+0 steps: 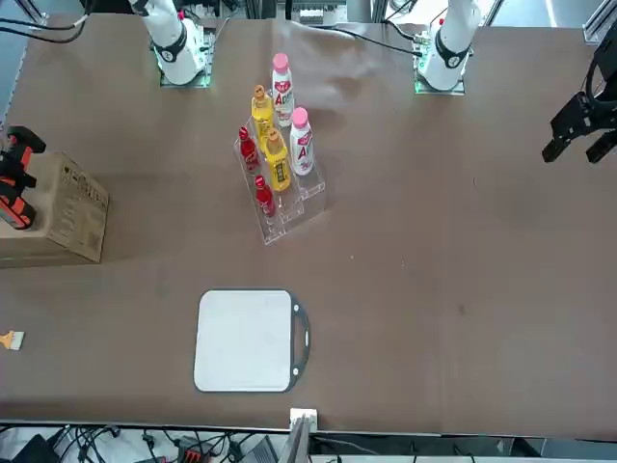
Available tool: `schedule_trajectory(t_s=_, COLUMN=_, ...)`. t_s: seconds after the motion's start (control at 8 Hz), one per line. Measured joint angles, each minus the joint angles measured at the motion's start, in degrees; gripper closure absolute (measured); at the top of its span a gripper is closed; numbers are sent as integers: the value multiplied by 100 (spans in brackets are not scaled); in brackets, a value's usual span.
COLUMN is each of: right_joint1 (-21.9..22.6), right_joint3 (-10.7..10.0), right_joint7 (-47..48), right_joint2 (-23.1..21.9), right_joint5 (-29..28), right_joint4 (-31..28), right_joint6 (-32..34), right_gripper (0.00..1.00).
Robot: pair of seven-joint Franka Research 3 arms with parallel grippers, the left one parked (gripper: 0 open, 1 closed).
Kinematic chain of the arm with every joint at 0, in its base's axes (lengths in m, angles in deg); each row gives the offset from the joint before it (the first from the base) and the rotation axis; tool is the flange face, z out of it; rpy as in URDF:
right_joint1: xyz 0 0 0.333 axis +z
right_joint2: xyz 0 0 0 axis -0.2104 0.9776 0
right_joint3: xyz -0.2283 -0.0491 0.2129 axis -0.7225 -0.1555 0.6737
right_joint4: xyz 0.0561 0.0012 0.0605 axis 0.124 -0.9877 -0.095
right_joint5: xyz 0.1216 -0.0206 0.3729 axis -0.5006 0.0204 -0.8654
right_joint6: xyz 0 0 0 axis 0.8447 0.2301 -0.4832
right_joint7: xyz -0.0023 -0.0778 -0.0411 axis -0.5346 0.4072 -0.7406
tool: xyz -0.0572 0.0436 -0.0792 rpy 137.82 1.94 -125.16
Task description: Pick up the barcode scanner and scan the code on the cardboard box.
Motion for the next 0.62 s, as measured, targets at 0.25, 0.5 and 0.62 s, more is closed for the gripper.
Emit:
schedule_trajectory(t_s=0.25, right_joint1=-3, right_joint3=-4, right_joint7=-2, right_joint2=0, right_joint5=44, right_joint4=0, right_joint6=1, right_gripper=58)
schedule_trajectory(t_s=0.5, right_joint1=-6, right_joint3=-6, right_joint7=-2, right_joint2=1, right_joint5=79, right_joint4=0, right_joint6=2, right_gripper=58)
schedule_trajectory(t_s=0.62, right_joint1=-6, right_joint3=-6, right_joint7=-4, right_joint2=1, right_joint5=82, right_joint4=0, right_joint6=3, right_gripper=58)
